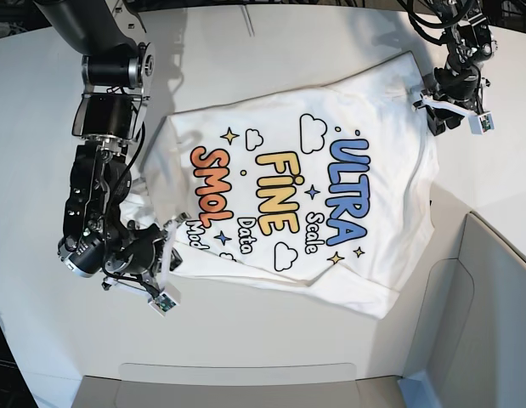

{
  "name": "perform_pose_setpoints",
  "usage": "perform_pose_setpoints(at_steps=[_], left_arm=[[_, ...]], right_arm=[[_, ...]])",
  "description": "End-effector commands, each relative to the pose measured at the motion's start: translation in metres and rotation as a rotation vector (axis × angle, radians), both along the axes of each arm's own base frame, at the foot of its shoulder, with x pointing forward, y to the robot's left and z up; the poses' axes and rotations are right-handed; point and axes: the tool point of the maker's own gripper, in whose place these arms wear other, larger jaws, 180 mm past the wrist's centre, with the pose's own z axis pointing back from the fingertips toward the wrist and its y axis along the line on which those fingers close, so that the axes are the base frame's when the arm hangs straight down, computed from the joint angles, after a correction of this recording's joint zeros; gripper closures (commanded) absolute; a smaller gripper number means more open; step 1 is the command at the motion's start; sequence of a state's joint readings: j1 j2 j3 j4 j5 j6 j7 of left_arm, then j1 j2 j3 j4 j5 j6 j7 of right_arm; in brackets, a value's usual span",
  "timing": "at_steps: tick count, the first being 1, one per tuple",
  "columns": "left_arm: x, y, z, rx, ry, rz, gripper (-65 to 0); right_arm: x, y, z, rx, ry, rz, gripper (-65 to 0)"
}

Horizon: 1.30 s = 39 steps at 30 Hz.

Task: Layout the t-shirt on the table in an organized manner, then fold the t-shirt properly
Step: 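Adjust the right gripper's grip on the shirt side, tugging it outward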

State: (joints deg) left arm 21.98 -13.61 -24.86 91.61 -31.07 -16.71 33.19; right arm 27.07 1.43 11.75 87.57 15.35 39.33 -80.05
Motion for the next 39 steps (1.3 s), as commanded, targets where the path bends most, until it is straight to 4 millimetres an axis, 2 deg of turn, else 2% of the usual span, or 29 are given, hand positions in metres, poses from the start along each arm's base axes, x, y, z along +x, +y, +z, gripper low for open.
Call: perform_pose_setpoints(at_steps=[1, 5, 11, 15, 18, 20, 27, 39], left_arm=[[-0.004, 0.001, -0.002, 0.005, 0.030, -0.005, -23.4], [-0.008, -0.001, -0.006, -0.007, 0.059, -0.010, -23.4], [-0.007, -0.001, -0.006, -0.009, 0.062, -0.011, -23.4], [-0.007, -0.002, -0.006, -0.009, 0.062, -0.013, -23.4], [-0.007, -0.002, -0.006, -0.009, 0.062, -0.013, -23.4], [-0.007, -0.002, -0.006, -0.009, 0.062, -0.013, -23.4], [-0.008, -0.001, -0.006, -0.009, 0.064, -0.011, -23.4], [-0.008, -0.002, -0.006, -0.011, 0.064, -0.011, -23.4]], right_arm=[[0.004, 0.001, 0.018, -0.010, -0.062, 0.018, 0.0], [-0.004, 0.001, 0.022, -0.005, -0.089, 0.020, 0.0], [-0.004, -0.017, 0.015, -0.060, -0.073, -0.033, -0.7], [-0.005, -0.019, 0.013, -0.066, -0.067, -0.039, -18.4], [-0.006, -0.026, 0.010, -0.053, -0.059, -0.065, -24.0], [-0.009, -0.037, 0.005, -0.017, -0.041, -0.114, -24.0], [-0.014, -0.056, -0.027, 0.102, 0.073, -0.232, -24.0], [-0.021, -0.037, -0.067, 0.207, 0.232, -0.218, -24.0]])
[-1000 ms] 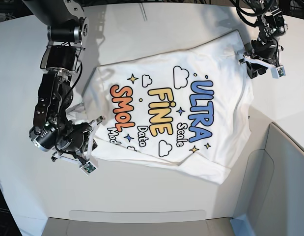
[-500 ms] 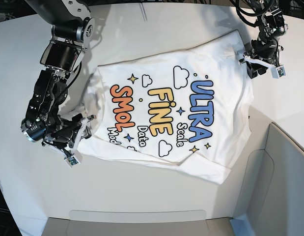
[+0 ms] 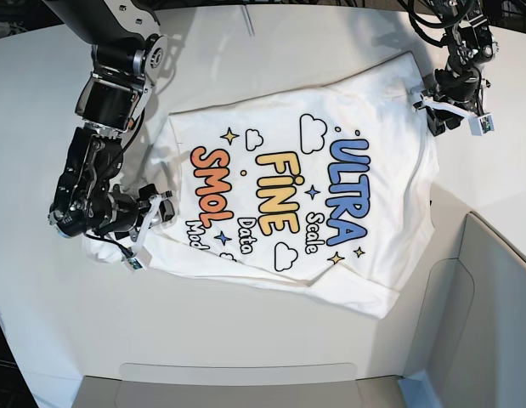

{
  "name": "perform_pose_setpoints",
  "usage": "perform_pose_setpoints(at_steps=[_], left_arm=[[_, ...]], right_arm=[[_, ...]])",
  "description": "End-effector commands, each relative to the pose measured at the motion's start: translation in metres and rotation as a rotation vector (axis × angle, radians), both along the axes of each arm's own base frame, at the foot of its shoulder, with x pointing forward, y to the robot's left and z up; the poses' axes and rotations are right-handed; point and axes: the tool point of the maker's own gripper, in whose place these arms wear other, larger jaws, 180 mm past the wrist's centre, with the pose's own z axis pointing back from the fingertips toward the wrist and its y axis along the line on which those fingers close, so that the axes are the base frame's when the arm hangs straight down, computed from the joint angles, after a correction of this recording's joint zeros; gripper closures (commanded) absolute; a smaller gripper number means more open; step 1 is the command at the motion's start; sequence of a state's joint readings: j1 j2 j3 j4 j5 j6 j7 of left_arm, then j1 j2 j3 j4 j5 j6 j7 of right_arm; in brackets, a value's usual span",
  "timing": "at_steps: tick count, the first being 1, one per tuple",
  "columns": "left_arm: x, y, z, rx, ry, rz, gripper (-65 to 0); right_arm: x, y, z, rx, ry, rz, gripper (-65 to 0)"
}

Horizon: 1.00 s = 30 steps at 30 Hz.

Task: Layout the t-shirt on the table in an organized manner, then fold the t-shirt properly
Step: 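Adjust the right gripper's grip on the shirt side, tugging it outward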

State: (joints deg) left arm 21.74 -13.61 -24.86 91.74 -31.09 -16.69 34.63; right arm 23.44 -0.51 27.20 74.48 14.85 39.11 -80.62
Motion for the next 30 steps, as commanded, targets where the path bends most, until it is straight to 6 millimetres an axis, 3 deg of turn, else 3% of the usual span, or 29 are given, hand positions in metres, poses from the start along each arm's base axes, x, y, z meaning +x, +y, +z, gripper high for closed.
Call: perform_pose_setpoints(at_steps=[1, 12, 15, 20, 25, 30], left_arm=[[-0.007, 0.000, -0.005, -0.002, 0.046, -0.006, -23.4], [-0.007, 0.000, -0.005, -0.002, 0.046, -0.006, -23.4], [-0.008, -0.002, -0.006, -0.010, 0.046, -0.003, -23.4], [-0.008, -0.004, -0.007, -0.014, 0.046, -0.002, -23.4], [-0.008, -0.004, -0.007, -0.014, 0.046, -0.002, -23.4], [-0.008, -0.004, -0.007, -0.014, 0.046, -0.002, -23.4]], right_arm=[[0.014, 0.001, 0.016, 0.026, -0.046, -0.025, -24.0], [0.016, 0.011, 0.014, 0.057, -0.019, -0.042, -23.7], [0.018, 0.020, 0.009, 0.057, 0.009, -0.008, -17.5], [0.016, 0.023, 0.006, 0.055, 0.026, -0.002, 0.0], [0.017, 0.022, 0.008, 0.047, 0.016, 0.001, 0.0], [0.033, 0.013, 0.058, -0.008, -0.172, 0.004, 0.0]])
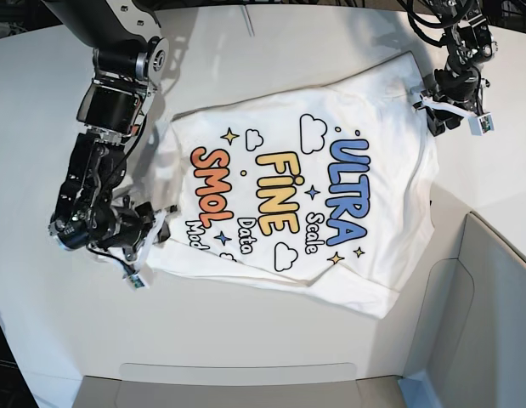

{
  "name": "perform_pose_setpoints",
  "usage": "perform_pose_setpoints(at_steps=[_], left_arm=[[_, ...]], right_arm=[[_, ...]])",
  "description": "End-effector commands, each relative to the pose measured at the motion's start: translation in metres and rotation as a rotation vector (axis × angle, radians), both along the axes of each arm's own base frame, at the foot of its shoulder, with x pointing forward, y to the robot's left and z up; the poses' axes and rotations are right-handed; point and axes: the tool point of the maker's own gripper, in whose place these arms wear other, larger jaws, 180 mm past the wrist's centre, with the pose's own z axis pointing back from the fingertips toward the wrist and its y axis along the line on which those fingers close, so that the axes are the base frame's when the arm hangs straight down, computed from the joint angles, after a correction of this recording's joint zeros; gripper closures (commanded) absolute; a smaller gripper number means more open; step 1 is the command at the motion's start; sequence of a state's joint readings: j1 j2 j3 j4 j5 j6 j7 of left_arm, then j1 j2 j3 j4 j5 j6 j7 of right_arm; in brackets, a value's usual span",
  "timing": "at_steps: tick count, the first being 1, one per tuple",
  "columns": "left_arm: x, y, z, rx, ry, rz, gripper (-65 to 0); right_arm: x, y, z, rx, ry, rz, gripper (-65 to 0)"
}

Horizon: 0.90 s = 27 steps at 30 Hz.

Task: Layout the t-shirt on the table in an organized manner, then fold the t-shirt properly
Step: 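Adjust the right gripper's grip on the shirt side, tugging it outward, then grasp the shirt shoulder corners with both grippers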

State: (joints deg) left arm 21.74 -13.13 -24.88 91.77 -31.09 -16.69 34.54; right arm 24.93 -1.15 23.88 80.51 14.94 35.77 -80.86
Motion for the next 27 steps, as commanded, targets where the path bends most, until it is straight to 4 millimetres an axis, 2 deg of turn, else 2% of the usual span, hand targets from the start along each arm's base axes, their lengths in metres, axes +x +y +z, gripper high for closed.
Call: perform_pose_setpoints(at_steps=[1, 4, 7, 9, 12, 14, 15, 18, 20, 23, 27], left_arm=[[-0.008, -0.001, -0.006, -0.007, 0.048, -0.006, -23.4], [-0.008, -0.001, -0.006, -0.007, 0.048, -0.006, -23.4], [-0.008, -0.001, -0.006, -0.007, 0.048, -0.006, -23.4], [-0.008, -0.001, -0.006, -0.007, 0.048, -0.006, -23.4], [-0.007, -0.002, -0.004, -0.008, 0.043, -0.006, -23.4], [-0.002, -0.003, 0.005, 0.004, 0.018, -0.018, -23.4], [0.002, -0.004, 0.012, 0.013, 0.000, -0.026, -23.4], [0.013, -0.016, 0.039, 0.028, -0.074, -0.048, -23.4], [0.006, -0.022, 0.048, 0.042, -0.076, -0.067, -23.4], [-0.004, -0.027, 0.058, 0.048, -0.085, -0.070, -23.4], [-0.020, -0.021, 0.076, -0.053, -0.176, 0.084, -23.8]], right_arm=[[0.016, 0.004, 0.032, -0.002, -0.115, 0.037, 0.0], [0.017, 0.003, 0.057, -0.025, -0.217, 0.055, 0.0], [0.003, -0.002, 0.063, -0.046, -0.261, 0.050, 0.0], [-0.005, -0.015, 0.070, -0.092, -0.294, 0.038, 0.0], [-0.015, -0.037, 0.066, -0.085, -0.287, -0.039, 0.0], [-0.029, -0.022, 0.053, -0.068, -0.265, 0.027, 0.0], [-0.035, -0.025, 0.052, -0.076, -0.262, 0.043, 0.0], [-0.043, -0.060, 0.030, -0.042, -0.193, -0.069, 0.0], [-0.051, -0.085, 0.006, 0.014, -0.112, -0.168, 0.0], [-0.056, -0.100, -0.016, 0.033, -0.033, -0.194, 0.0], [-0.064, -0.104, -0.025, 0.025, -0.003, -0.196, 0.0]])
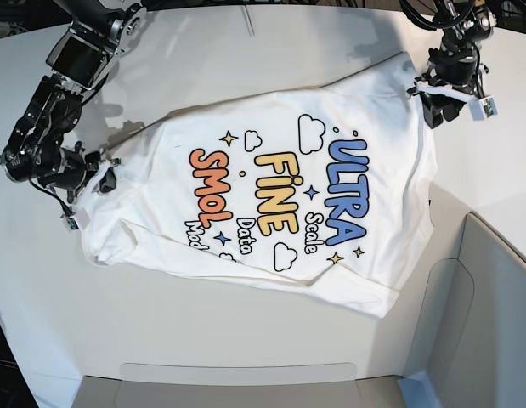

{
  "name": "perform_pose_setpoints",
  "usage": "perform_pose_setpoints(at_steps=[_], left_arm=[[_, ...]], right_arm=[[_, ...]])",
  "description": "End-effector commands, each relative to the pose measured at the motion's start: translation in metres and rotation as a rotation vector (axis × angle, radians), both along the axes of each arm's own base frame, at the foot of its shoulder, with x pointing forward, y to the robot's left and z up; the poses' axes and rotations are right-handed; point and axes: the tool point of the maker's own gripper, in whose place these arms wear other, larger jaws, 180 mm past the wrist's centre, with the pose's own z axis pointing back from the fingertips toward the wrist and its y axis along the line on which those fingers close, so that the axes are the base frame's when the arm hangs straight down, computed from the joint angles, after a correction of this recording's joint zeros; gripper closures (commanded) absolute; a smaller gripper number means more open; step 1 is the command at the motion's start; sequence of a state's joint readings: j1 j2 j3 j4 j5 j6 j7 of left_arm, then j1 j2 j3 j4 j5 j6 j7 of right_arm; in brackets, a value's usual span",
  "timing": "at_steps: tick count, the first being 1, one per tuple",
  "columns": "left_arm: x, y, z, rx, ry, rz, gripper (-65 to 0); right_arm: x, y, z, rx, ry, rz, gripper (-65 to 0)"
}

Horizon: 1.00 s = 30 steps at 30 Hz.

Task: Layout the t-shirt on the table in an organized manner, then fold the t-shirt properly
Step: 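Grasp the shirt shoulder corners with both grippers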

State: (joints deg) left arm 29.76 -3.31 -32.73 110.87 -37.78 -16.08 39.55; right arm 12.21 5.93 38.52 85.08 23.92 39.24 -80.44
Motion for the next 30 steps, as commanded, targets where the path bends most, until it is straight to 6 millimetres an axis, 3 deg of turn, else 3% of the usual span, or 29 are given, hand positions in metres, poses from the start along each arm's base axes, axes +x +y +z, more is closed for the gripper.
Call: perform_pose_setpoints(at_steps=[1, 7, 13, 21, 27, 30], left_arm=[[0.005, 0.005, 0.017, -0.017, -0.073, 0.027, -24.5], [-0.024, 0.015, 0.022, -0.287, -0.085, 0.134, -29.3], [-0.052, 0.007, 0.005, -0.386, 0.080, 0.103, -29.5], [-0.055, -0.010, -0.010, -0.460, 0.175, 0.044, -29.5], [-0.051, -0.032, -0.042, -0.315, 0.398, -0.094, -29.2], [-0.049, -0.046, -0.049, -0.299, 0.434, -0.147, -29.2]], right_arm=[[0.006, -0.010, 0.011, -0.030, -0.039, 0.000, 0.0], [0.005, -0.010, 0.010, -0.029, -0.036, 0.000, 0.0], [0.006, -0.002, 0.009, -0.055, -0.024, 0.051, 0.0], [0.001, 0.015, 0.000, -0.069, 0.006, 0.120, 0.0], [0.002, 0.014, 0.001, -0.070, 0.005, 0.120, 0.0], [0.002, 0.013, 0.001, -0.073, 0.005, 0.119, 0.0]])
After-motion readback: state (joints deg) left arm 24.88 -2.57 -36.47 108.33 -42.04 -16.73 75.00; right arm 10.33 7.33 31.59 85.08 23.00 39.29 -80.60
